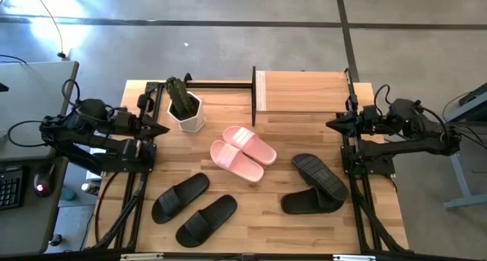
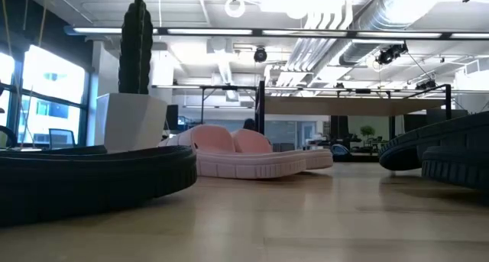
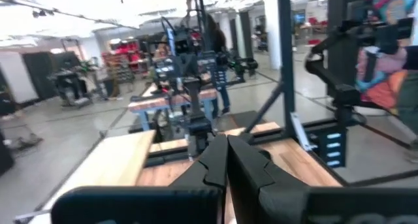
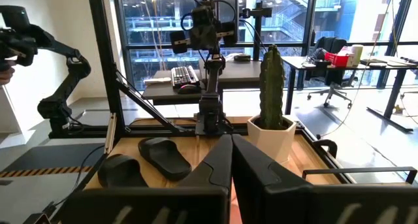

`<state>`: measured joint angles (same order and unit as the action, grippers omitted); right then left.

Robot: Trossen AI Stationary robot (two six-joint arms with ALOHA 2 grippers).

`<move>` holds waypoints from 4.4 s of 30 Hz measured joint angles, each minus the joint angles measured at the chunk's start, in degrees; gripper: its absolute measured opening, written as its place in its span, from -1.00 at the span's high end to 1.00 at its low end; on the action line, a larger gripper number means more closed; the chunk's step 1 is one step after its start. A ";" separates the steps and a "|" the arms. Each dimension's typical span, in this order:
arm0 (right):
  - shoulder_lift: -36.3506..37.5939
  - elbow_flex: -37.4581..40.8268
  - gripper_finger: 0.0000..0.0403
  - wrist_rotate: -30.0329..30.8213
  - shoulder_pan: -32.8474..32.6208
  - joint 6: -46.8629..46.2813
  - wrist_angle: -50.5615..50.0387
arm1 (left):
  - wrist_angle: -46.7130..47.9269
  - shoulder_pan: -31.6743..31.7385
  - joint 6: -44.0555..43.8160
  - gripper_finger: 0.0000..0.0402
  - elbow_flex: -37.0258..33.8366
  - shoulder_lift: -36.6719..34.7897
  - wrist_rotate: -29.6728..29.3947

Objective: Pick and place slides into the shelf
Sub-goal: Put the black slipper on the shelf

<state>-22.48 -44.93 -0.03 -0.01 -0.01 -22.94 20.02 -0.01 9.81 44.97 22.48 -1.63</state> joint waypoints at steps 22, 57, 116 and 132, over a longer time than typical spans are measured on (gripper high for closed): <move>0.00 0.00 1.00 -0.16 0.00 -28.48 15.32 | -38.05 -0.04 -0.88 1.00 0.07 14.71 14.34; -48.77 -51.57 1.00 8.27 -43.33 -57.94 -67.68 | -29.36 -0.04 -0.55 1.00 -0.02 20.15 15.57; -81.88 -27.30 -0.03 6.54 -65.29 -79.50 -65.93 | -14.96 -6.84 12.42 0.96 0.00 37.86 11.09; -81.94 -27.30 -0.03 10.54 -65.24 -79.55 -65.05 | -14.25 -6.75 13.98 0.36 0.00 37.86 8.06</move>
<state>-104.42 -72.23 10.50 -65.25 -79.56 -87.98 5.77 -6.76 23.80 44.97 60.34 6.43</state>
